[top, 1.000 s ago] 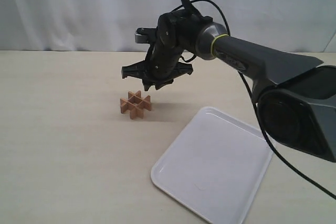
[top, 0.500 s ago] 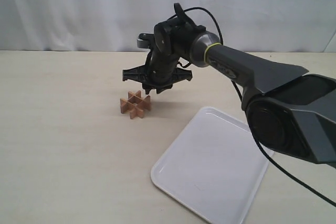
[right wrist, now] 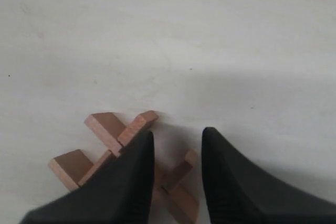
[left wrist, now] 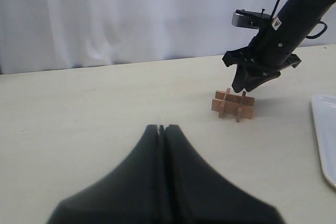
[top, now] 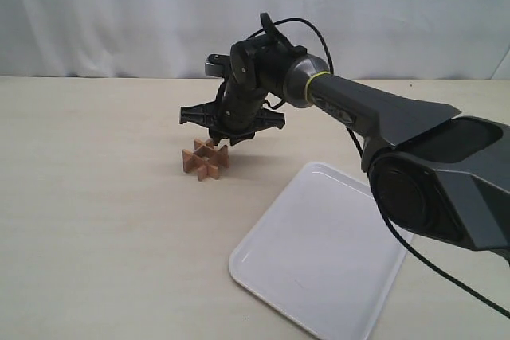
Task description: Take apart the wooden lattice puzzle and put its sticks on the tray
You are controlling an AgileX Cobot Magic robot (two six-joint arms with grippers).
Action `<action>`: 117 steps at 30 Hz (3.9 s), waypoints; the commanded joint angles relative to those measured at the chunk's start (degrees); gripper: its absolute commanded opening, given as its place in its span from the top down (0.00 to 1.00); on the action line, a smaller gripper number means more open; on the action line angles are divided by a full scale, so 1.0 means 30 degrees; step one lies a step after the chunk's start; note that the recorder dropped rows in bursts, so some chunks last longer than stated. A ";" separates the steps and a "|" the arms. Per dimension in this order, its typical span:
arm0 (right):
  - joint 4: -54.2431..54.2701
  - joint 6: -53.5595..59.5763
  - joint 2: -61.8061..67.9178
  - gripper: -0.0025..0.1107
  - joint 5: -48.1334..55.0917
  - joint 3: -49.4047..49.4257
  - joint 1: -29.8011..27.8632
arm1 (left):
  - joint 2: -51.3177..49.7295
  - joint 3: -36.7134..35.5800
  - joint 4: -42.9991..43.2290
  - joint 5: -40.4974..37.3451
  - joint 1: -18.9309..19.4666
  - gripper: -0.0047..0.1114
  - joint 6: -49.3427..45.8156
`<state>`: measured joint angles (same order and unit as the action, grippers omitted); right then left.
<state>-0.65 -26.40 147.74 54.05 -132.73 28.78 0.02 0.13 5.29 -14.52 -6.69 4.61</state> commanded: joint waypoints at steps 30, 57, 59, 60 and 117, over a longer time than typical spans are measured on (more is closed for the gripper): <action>-0.0062 -0.2304 0.0165 0.71 0.1053 -0.0056 -0.0008 | -0.0007 -0.0045 0.0030 0.0226 0.0019 0.96 0.0059; -0.0948 -0.2359 0.0165 0.93 0.2355 -0.0056 -0.0008 | -0.0007 -0.0045 0.0030 0.0226 0.0019 0.96 0.0059; -0.0948 -0.1952 0.0165 0.93 0.2740 -0.0056 -0.0008 | -0.0007 -0.0045 0.0030 0.0226 0.0019 0.96 0.0059; -0.0948 -0.1691 0.0165 0.93 0.3041 -0.0056 -0.0008 | -0.0007 -0.0045 0.0030 0.0226 0.0019 0.96 0.0059; -0.0191 0.1532 -0.0099 0.93 0.5305 -0.0056 -0.0008 | -0.0007 -0.0045 0.0030 0.0226 0.0019 0.96 0.0059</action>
<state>-0.83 -22.26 147.02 69.63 -133.08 28.78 0.02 0.13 5.29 -14.52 -6.69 4.61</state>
